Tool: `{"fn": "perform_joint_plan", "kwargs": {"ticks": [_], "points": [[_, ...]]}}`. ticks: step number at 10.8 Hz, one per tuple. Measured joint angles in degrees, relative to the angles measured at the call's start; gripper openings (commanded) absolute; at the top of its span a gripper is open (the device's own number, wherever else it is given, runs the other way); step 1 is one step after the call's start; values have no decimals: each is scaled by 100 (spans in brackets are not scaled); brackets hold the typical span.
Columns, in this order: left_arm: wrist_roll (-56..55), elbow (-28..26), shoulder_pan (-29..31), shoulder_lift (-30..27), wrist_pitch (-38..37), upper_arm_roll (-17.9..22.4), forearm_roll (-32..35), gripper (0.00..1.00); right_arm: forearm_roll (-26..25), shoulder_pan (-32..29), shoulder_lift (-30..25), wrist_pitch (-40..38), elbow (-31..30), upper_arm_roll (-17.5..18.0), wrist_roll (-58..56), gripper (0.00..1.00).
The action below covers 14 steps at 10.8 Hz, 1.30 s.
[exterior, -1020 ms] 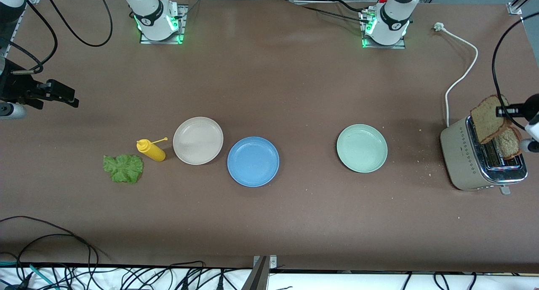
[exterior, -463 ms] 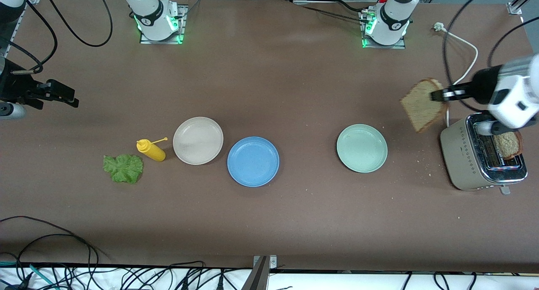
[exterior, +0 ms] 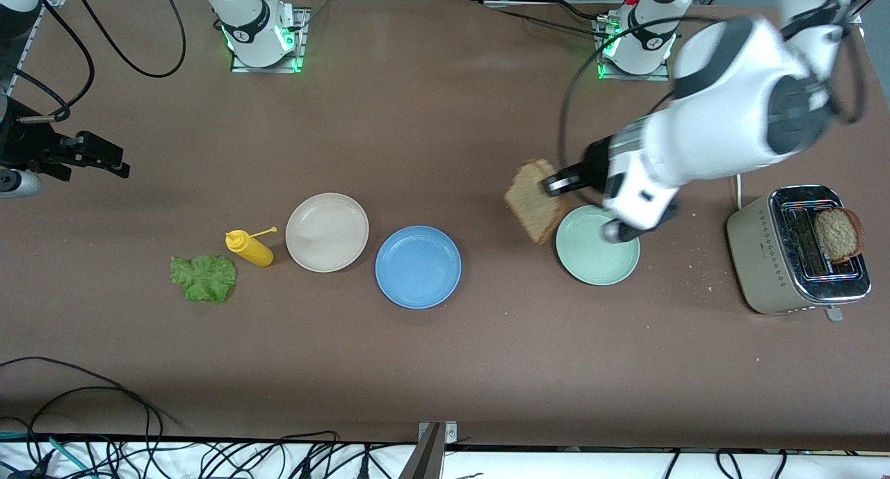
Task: Make sandwich in blue plate with both arms
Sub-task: 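Lift the bread slice out and carry it to the blue plate, then lower the bread slice edge-first onto the blue plate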
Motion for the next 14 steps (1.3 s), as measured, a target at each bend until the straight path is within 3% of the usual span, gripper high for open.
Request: {"fn": "perform_joint_plan", "kwargs": {"ticks": [2,5,10,14], "points": [[-506,-12,-592,550,1320,0,-1,0,1,-2,5,0,9,-1,-1,100],[-592,-17,-1084,1247,2594,4,-1,0,3,-2,8,0,16,-1,-4,100],[-585,-14,-1814,1899,3505,65,-1,0,19,-4,11,-1,17,-1,-4,100],[-585,1,-2468,2281,3954,705,-1,0,159,-68,11,-1,17,-24,-6,100]]}}
